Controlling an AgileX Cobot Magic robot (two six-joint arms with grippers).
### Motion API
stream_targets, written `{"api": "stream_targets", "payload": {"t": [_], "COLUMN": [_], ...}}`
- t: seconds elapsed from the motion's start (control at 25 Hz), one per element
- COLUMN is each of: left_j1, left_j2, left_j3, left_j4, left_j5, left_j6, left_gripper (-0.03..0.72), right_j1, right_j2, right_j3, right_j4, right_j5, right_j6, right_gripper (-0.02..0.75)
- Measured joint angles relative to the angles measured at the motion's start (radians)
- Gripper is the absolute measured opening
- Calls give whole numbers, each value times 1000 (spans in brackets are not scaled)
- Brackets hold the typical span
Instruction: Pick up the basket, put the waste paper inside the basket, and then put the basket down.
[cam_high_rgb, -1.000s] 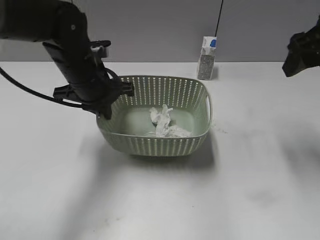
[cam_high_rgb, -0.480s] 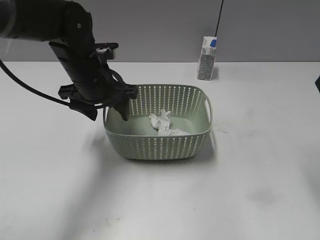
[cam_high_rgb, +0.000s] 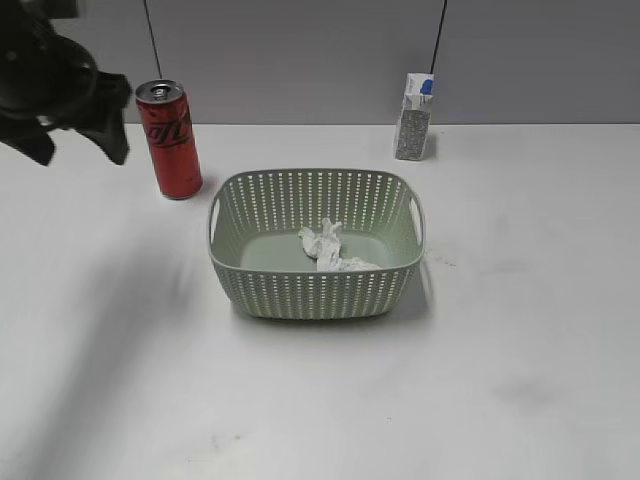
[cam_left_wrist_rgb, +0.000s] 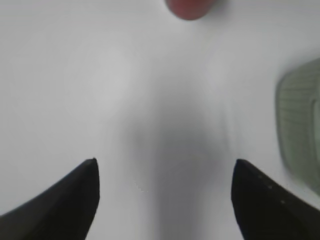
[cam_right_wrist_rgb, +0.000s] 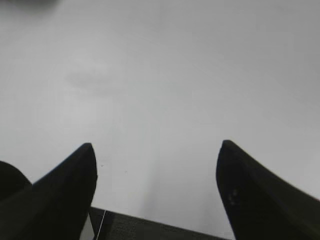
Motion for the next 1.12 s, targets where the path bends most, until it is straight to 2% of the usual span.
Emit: {"api": "stream_targets", "payload": {"t": [0.12, 0.28, 0.48, 0.64, 0.8, 1.12], "left_j1": [99, 232, 380, 397, 395, 395], "left_j2": [-39, -92, -243, -442, -659, -1146], "left_j3": [0, 11, 131, 287, 442, 720], "left_j4": [4, 4, -6, -36, -50, -79], "left_j5": [65, 137, 114, -2, -85, -124], "left_j6": [71, 126, 148, 152, 166, 169], "left_gripper": [615, 599, 589, 588, 587, 587], "right_j1": [0, 0, 0, 0, 0, 0], "right_j2": [-151, -339, -568, -710, -730, -730], "right_j3": [99, 144, 148, 149, 153, 157], "right_j4": [2, 33, 36, 13, -35, -45], "right_j5": [42, 59, 59, 59, 59, 59], "right_j6": [0, 7, 9, 14, 52, 64], "right_gripper": [563, 563, 563, 563, 563, 563]}}
